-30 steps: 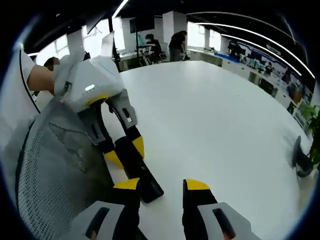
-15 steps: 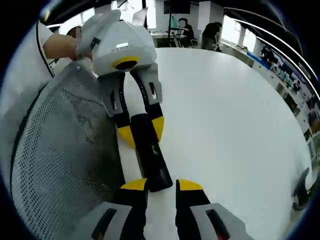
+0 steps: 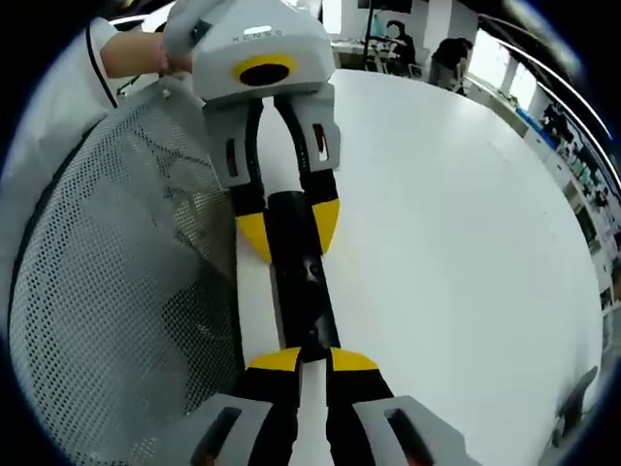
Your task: Press the specified remote control buttons in sequence, fully releasing each button before pressing the next.
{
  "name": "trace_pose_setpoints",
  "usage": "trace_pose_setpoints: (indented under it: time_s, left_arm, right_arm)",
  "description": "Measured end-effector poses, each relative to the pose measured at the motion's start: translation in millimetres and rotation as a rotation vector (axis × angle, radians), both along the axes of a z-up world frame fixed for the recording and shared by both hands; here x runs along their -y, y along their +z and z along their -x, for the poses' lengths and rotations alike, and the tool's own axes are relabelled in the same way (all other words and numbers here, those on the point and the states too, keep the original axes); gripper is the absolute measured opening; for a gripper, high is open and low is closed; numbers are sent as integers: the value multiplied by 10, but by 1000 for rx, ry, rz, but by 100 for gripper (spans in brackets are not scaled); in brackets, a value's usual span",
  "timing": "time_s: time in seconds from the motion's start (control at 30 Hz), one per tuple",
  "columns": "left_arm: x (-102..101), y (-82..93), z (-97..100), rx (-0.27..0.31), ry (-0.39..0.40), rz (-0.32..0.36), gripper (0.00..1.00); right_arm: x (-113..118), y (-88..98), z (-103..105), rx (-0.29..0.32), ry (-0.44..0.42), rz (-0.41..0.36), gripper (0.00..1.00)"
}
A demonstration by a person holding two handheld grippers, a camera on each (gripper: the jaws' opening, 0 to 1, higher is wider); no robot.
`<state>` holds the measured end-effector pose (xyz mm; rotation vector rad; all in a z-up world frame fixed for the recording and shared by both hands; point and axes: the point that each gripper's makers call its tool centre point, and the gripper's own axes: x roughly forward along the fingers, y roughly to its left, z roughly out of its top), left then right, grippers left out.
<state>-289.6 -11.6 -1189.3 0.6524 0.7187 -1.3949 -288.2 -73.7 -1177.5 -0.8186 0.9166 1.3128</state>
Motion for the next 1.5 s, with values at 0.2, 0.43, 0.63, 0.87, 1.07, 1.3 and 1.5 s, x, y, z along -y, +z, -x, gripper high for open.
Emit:
trace_pose_setpoints:
  time_s: [0.2,0.43,0.63,0.87,1.07,1.3,1.5]
  left_arm:
    - [-1,1,3,0,8,6,24]
    - [-2,-1,3,1,7,7,24]
    - [0,1,1,0,9,11,24]
    - [2,1,-4,1,15,14,24]
    - [-4,0,-2,3,-1,0,25]
    - [-194,-19,20,6,19,-13,25]
    - [-183,-24,29,6,12,-13,24]
  right_arm:
    - [-2,-21,-1,6,34,11,1]
    - [-24,-48,-20,10,53,11,0]
    - [-23,-52,-14,6,56,11,0]
    - [-31,-86,-16,35,75,38,0]
    - [-32,-94,-18,60,77,66,0]
    - [-27,-89,-23,39,18,11,0]
    - [-32,-72,-35,-2,-73,-97,0]
